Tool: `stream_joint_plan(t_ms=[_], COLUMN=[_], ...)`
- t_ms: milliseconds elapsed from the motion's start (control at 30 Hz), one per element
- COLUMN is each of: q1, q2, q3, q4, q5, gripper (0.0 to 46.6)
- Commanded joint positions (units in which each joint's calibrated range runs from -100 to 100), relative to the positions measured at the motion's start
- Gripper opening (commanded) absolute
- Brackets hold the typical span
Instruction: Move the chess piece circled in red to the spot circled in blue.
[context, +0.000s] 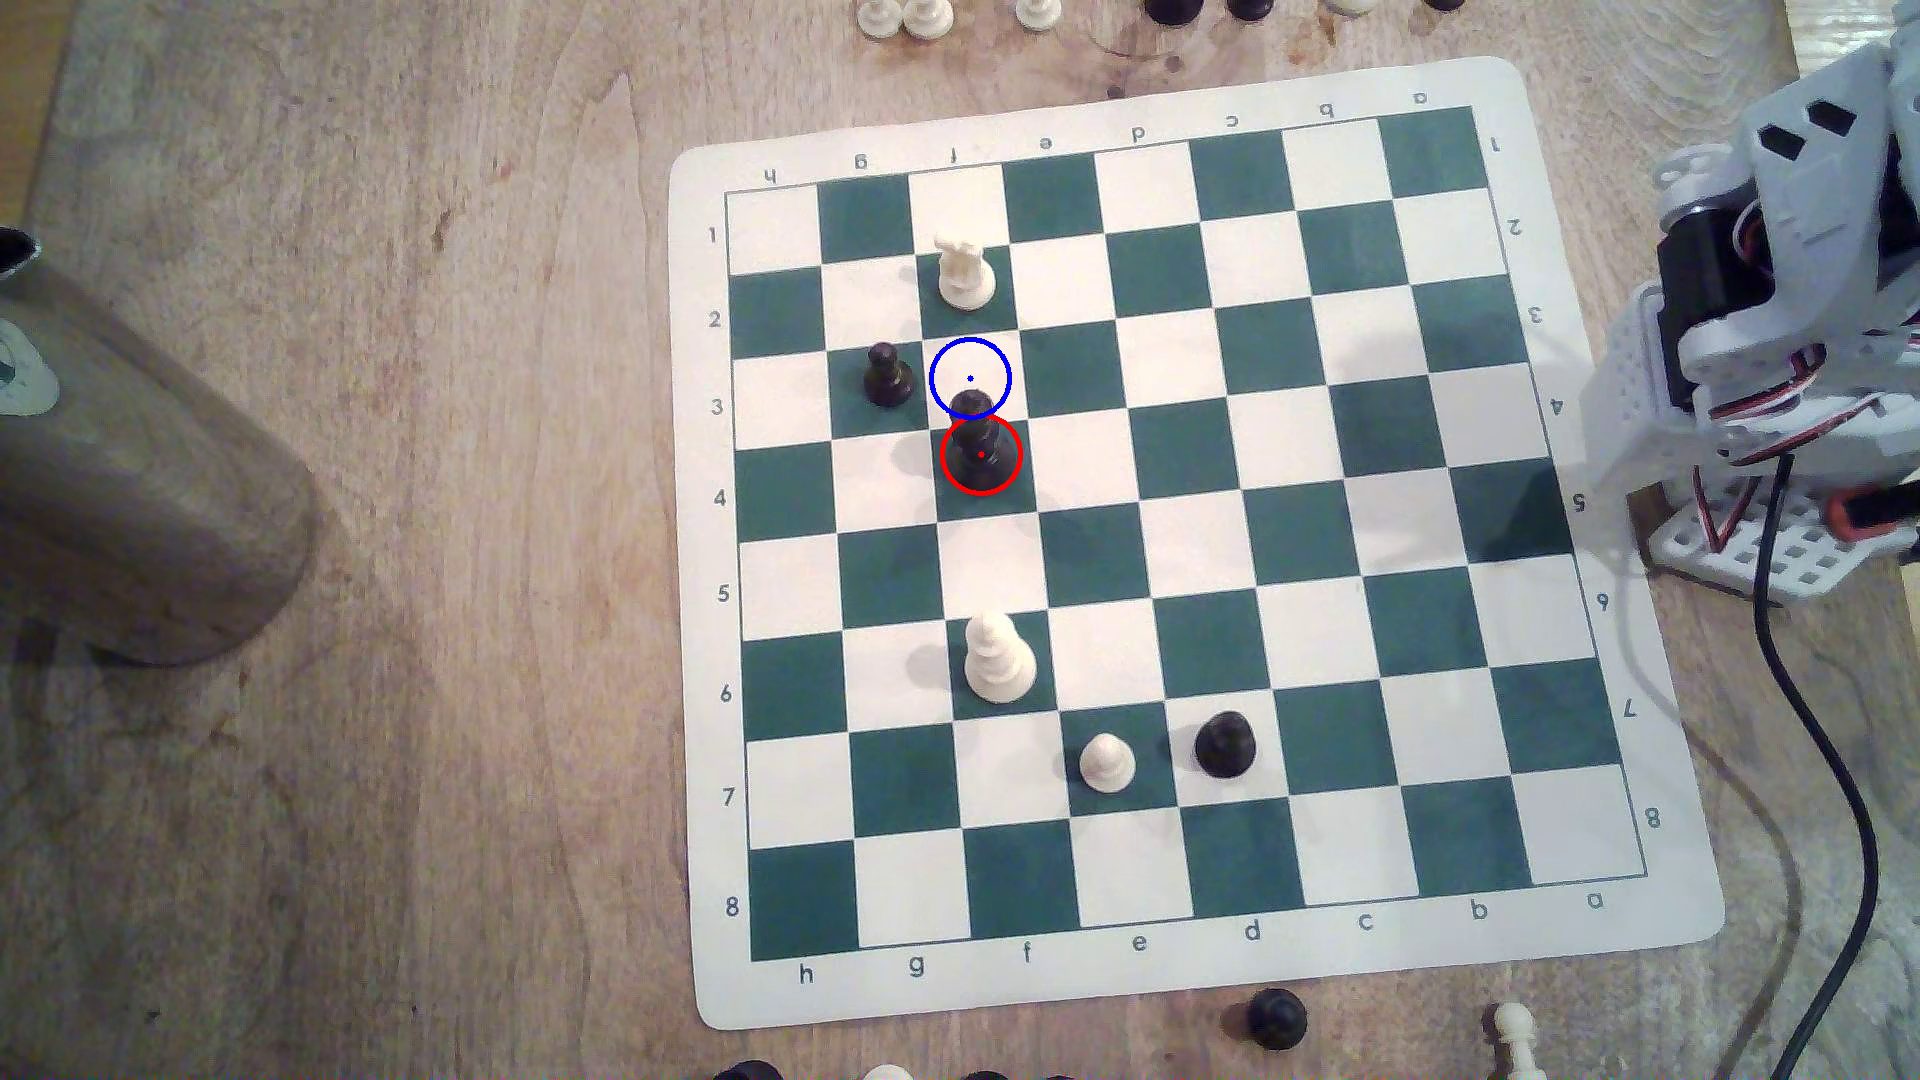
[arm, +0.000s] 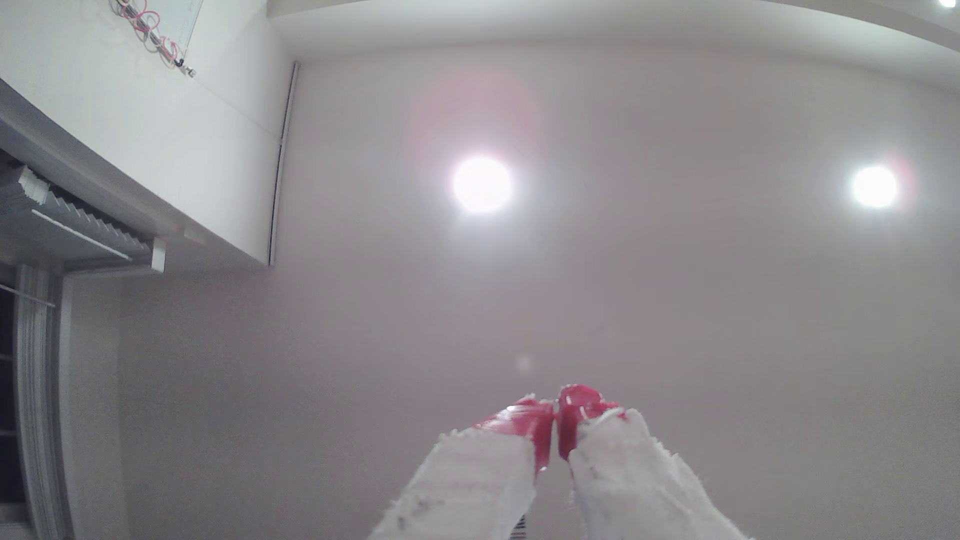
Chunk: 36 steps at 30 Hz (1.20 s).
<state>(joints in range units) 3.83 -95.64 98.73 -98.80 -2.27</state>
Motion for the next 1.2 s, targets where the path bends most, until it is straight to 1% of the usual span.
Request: stream_joint_plan(t_ms=[0, 100, 233, 267, 300, 367, 400, 533, 567, 633, 700, 733, 767, 867, 1000, 1033, 1133, 1167], q1=[-3.40, -3.72, -4.42, -4.50, -4.73, -4.42, -3.64, -0.90, -0.20, 0.82, 2.85, 4.89, 5.82, 8.02, 7.47, 6.45, 4.10, 2.85], q2=[-0.11, -0.11, -0.11, -0.11, -0.11, -0.11, -0.11, -0.11, -0.03, -0.03, -0.03, -0.03, -0.03, 2.09, 8.55, 11.52, 17.04, 20.69], q3=[1.17, 1.17, -0.55, -2.09, -5.53, -8.89, -11.79, -18.05, -22.31, -26.57, -30.10, -33.00, -34.27, -36.45, -39.80, -41.07, -42.25, -43.07], q4=[2.98, 4.70, 20.43, 25.91, 37.05, 47.70, 56.87, 74.64, 85.13, 95.12, 104.87, 114.04, 118.22, 129.35, 137.13, 139.75, 142.87, 143.77], q5=[0.24, 0.24, 0.24, 0.24, 0.24, 0.00, 0.00, -0.10, -0.10, -0.15, -0.15, -0.15, -0.15, -0.15, -0.20, -1.17, -2.59, -2.93], gripper=[0.2, 0.2, 0.2, 0.2, 0.2, 0.2, 0.2, 0.2, 0.2, 0.2, 0.2, 0.2, 0.2, 0.2, 0.2, 0.2, 0.2, 0.2])
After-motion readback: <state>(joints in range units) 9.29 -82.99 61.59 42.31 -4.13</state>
